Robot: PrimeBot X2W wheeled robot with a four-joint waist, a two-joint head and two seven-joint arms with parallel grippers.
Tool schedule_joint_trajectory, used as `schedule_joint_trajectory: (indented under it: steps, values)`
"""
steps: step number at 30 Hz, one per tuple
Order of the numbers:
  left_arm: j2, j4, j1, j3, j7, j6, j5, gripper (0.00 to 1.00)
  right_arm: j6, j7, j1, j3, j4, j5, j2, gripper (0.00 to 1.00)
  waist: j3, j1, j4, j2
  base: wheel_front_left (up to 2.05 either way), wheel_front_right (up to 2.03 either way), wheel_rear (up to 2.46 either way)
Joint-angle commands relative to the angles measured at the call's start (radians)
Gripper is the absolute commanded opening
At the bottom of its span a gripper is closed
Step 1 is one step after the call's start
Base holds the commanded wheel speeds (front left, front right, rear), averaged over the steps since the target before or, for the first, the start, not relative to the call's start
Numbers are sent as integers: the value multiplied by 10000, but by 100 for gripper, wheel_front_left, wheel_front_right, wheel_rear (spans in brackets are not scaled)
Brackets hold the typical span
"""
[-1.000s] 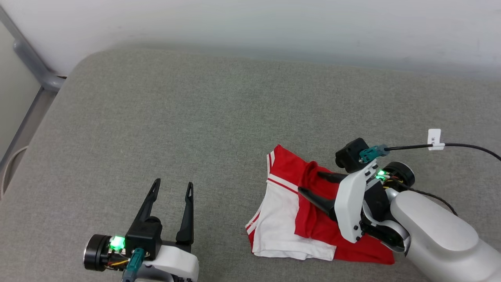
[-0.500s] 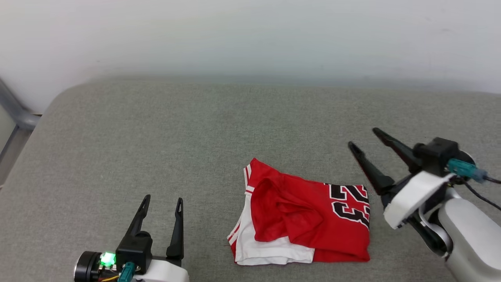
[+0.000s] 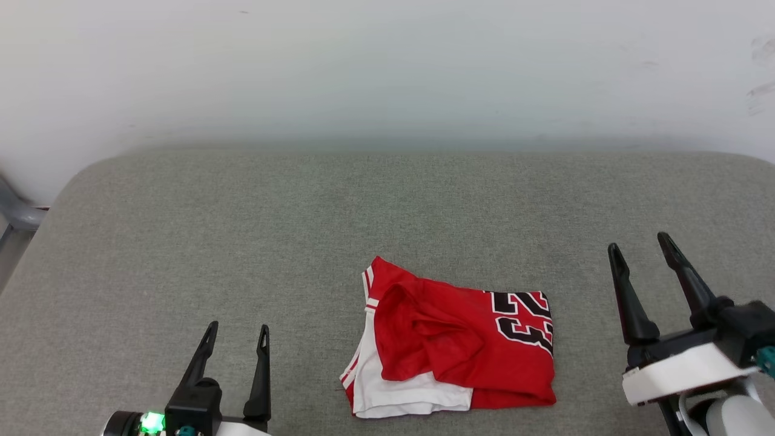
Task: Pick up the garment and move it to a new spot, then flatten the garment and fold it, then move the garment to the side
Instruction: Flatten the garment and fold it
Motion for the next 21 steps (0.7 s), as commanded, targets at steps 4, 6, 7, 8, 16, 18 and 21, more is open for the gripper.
schedule_joint_trajectory:
  steps: [4, 6, 7, 8, 16, 18, 21]
  values:
    - [121, -222, 410, 50, -22, 36, 69, 100, -12, -14, 1313, -983, -1037, -523, 995, 100, -137, 1, 0, 0, 0, 0, 0]
    - [145, -267, 497, 19, -22, 17, 111, 100, -12, -15, 1649, -1179, -1168, -529, 1218, 100, -181, 1, 21, 0, 0, 0, 0]
    - [154, -289, 517, 3, -22, 5, 123, 100, -11, -15, 1799, -1238, -1229, -543, 1306, 100, -202, 1, 39, 0, 0, 0, 0]
    - [160, -304, 541, -18, -22, -5, 124, 100, -12, -15, 1942, -1274, -1277, -568, 1379, 100, -222, 1, 54, 0, 0, 0, 0]
    - [161, -353, 671, -121, -22, -38, 136, 100, -11, -16, 2628, -1335, -1264, -659, 1670, 100, -317, 1, 107, 0, 0, 0, 0]
    - [156, -348, 662, -145, -22, -41, 146, 100, -11, -16, 2699, -1321, -1153, -619, 1705, 100, -330, 1, 123, 0, 0, 0, 0]
    - [145, -328, 656, -174, -22, -17, 161, 100, -11, -16, 2733, -1288, -1011, -644, 1739, 100, -340, 1, 152, 0, 0, 0, 0]
